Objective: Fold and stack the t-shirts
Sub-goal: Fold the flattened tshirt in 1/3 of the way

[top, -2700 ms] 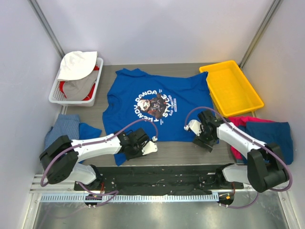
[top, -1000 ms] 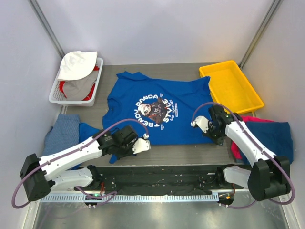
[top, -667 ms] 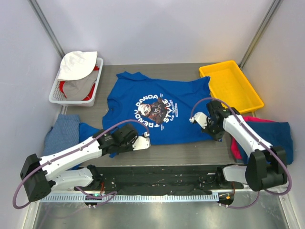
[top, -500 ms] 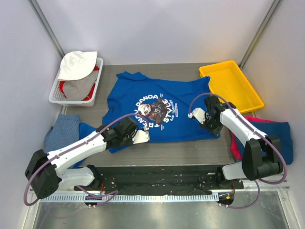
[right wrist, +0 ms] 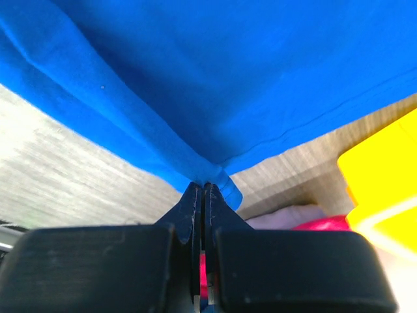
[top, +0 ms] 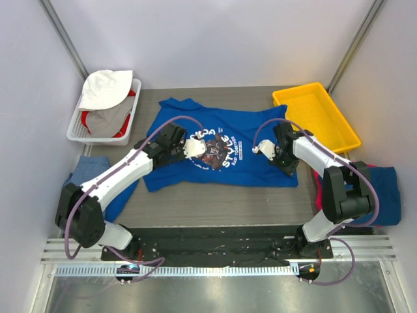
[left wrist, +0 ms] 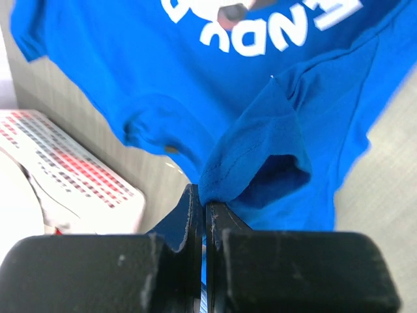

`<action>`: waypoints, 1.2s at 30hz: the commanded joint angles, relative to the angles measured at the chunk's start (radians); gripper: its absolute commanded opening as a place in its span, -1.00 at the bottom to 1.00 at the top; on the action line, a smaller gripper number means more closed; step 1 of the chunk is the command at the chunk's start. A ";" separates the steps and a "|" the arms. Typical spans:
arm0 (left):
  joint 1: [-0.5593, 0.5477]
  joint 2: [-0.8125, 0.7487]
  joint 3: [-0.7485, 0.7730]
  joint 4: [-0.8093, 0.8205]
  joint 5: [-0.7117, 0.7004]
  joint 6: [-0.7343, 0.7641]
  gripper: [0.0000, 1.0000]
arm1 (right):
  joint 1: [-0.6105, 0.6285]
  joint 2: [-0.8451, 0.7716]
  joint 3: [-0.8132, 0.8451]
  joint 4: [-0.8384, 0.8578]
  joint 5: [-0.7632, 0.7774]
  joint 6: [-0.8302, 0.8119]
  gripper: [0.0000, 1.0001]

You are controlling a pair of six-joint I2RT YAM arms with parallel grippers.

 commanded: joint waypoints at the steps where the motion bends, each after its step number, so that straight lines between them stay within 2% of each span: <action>1: 0.028 0.085 0.070 0.051 0.011 0.064 -1.00 | -0.006 0.033 0.072 0.031 0.014 -0.022 -0.98; 18: 0.117 0.246 0.145 0.149 0.014 0.147 -1.00 | -0.042 0.163 0.230 0.028 0.036 -0.050 -0.98; 36: 0.120 0.349 0.280 0.219 0.002 0.211 -1.00 | -0.042 0.205 0.293 0.008 0.039 -0.048 -0.98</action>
